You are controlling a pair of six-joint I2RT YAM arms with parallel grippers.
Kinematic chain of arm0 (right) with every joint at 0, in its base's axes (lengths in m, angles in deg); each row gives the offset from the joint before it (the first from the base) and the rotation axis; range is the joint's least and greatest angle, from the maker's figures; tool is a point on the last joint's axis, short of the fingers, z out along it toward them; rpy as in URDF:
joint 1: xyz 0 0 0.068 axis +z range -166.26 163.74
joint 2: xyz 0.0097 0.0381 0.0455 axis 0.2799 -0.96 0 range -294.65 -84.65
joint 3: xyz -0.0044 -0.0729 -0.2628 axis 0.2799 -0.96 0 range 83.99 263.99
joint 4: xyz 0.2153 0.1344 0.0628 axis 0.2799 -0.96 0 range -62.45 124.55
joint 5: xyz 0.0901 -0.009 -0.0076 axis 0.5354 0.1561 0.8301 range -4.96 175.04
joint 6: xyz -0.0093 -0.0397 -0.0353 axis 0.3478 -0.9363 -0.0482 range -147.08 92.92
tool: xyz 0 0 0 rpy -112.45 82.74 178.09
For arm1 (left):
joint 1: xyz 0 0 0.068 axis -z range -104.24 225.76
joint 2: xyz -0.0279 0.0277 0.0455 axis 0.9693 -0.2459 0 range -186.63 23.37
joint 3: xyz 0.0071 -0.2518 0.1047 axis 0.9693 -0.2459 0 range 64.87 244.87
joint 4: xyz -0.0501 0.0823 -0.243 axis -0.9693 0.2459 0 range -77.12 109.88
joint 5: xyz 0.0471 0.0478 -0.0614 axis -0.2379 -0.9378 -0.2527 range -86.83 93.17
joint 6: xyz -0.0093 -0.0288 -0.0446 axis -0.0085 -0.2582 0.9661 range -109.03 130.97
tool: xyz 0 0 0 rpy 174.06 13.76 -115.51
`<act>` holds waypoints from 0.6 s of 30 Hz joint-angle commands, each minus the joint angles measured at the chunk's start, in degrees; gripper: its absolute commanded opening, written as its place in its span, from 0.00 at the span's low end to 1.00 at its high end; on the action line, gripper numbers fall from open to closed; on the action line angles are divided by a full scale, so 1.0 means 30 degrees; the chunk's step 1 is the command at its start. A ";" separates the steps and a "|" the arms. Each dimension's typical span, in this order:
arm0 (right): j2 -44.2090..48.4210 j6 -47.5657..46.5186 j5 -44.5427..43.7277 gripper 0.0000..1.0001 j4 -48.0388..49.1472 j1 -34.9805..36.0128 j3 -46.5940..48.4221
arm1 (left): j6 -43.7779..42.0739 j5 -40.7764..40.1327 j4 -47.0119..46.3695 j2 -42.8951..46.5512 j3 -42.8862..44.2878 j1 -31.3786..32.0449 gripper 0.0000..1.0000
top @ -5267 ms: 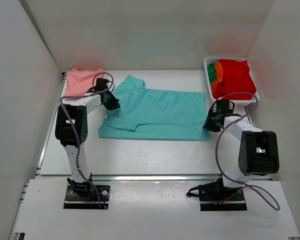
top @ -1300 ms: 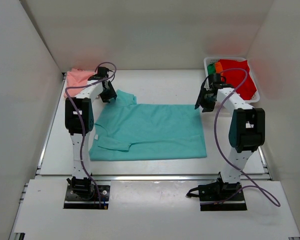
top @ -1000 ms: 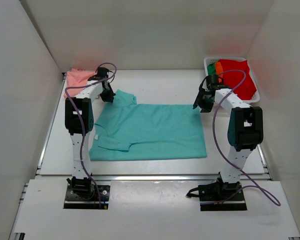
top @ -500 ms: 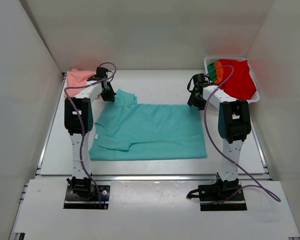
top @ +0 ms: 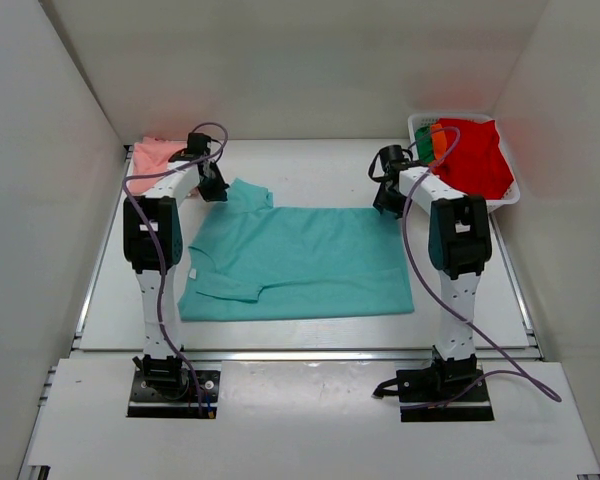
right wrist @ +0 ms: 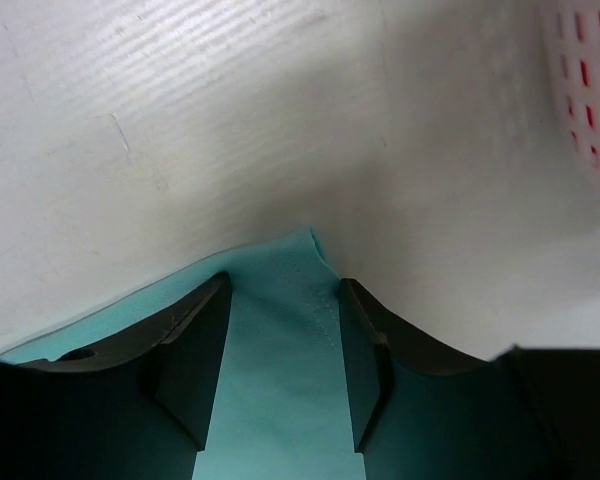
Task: Fold and stack the t-shirts
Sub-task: Grap the side of the flattened tshirt furthest away from the robot with both arms
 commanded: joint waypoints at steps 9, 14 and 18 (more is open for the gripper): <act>-0.1367 -0.0339 -0.0413 0.11 -0.0463 0.0381 0.2004 | -0.0304 -0.0436 -0.0131 0.1381 0.0450 -0.0537 0.13; -0.1602 -0.0747 -0.0383 0.04 -0.0612 0.0614 0.2180 | -0.0451 -0.1429 0.0252 0.0736 0.1682 -0.0801 0.58; -0.1485 -0.1010 -0.0325 0.02 -0.0643 0.0615 0.1947 | -0.0480 -0.1551 0.0281 0.0062 0.2269 -0.0889 0.62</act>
